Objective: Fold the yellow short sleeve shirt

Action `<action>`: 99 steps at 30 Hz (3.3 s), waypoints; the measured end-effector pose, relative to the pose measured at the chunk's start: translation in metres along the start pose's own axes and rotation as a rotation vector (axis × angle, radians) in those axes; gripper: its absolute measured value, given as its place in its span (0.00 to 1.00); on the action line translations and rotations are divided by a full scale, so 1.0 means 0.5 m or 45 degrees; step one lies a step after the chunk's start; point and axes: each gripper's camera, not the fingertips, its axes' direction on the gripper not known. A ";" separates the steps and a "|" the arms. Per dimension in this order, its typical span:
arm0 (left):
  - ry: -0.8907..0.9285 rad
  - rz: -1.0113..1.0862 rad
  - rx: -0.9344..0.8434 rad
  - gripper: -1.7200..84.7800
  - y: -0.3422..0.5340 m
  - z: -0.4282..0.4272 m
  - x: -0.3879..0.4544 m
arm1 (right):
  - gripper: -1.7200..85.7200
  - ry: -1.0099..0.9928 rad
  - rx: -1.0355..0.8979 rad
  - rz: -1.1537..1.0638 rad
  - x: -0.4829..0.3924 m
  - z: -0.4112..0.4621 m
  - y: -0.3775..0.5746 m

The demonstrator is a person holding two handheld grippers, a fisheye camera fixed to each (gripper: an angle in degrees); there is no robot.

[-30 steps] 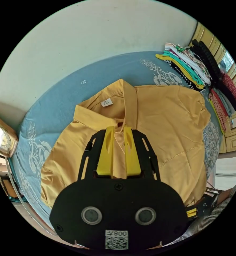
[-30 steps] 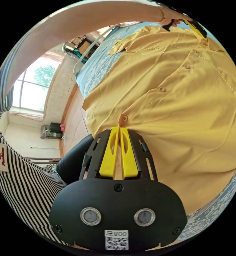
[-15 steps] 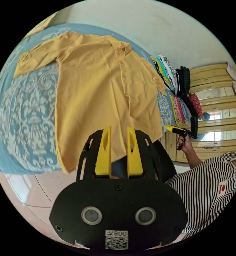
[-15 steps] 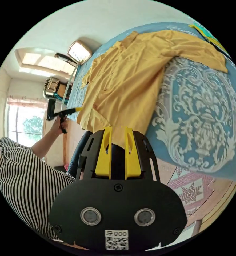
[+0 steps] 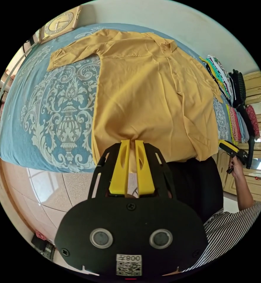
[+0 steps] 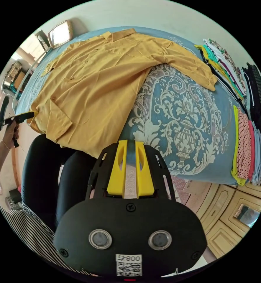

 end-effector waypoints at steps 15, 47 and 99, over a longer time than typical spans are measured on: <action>0.250 -0.290 0.153 0.13 0.321 -0.034 -0.203 | 0.12 -0.576 0.110 0.231 0.216 -0.078 0.105; 0.294 -0.414 0.199 0.03 0.658 -0.014 -0.242 | 0.02 -0.682 0.057 0.544 0.455 -0.138 0.290; 0.366 0.033 -0.087 0.03 0.149 0.083 0.311 | 0.02 -0.660 -0.186 -0.536 -0.338 0.141 0.057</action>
